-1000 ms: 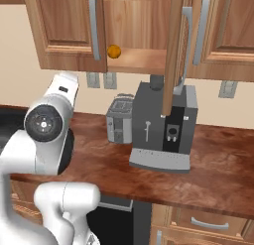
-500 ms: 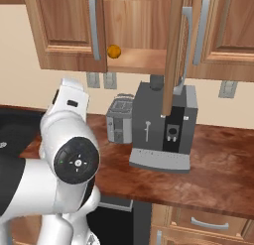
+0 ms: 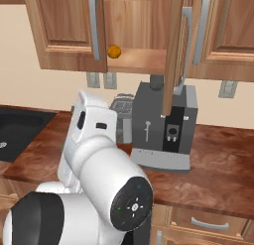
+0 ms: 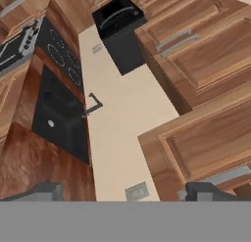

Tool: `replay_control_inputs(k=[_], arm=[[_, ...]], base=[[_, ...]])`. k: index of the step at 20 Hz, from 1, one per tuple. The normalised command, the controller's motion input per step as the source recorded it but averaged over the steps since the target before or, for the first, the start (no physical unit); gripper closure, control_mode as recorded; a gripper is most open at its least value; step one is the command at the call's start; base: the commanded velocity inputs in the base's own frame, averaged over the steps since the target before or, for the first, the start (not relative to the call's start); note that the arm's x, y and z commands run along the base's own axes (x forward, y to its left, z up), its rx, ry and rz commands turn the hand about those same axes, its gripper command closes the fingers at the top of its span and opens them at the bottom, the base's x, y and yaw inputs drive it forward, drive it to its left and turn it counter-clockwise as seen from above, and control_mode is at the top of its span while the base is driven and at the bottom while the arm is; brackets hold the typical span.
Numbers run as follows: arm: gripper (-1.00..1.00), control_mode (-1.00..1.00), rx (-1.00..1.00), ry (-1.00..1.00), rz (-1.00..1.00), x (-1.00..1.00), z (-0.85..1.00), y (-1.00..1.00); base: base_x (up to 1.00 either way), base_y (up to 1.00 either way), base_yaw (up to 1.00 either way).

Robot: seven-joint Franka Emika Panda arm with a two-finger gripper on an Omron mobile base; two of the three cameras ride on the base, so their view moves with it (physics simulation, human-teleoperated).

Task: Pick the orange from the counter and place it in the cabinet. Then close the cabinet.

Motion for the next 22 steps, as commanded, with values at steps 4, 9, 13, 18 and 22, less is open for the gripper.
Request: replay_control_inputs(k=[4,9,13,18,22], arm=[[-1.00,-1.00,0.00,0.00,0.07,-0.01,0.00,-0.69],[-1.00,-1.00,0.00,0.00,0.04,0.01,0.00,-0.72],[-1.00,-1.00,0.00,0.00,0.03,0.07,0.00,-0.74],[-1.00,-1.00,0.00,0.00,0.02,0.25,-0.04,-0.64],[-1.00,-1.00,0.00,0.00,0.01,0.57,-0.17,-0.47]], base=[[0.00,0.00,0.00],[0.00,0.00,0.00],[0.00,0.00,0.00],[0.00,0.00,0.00],[0.00,0.00,0.00]])
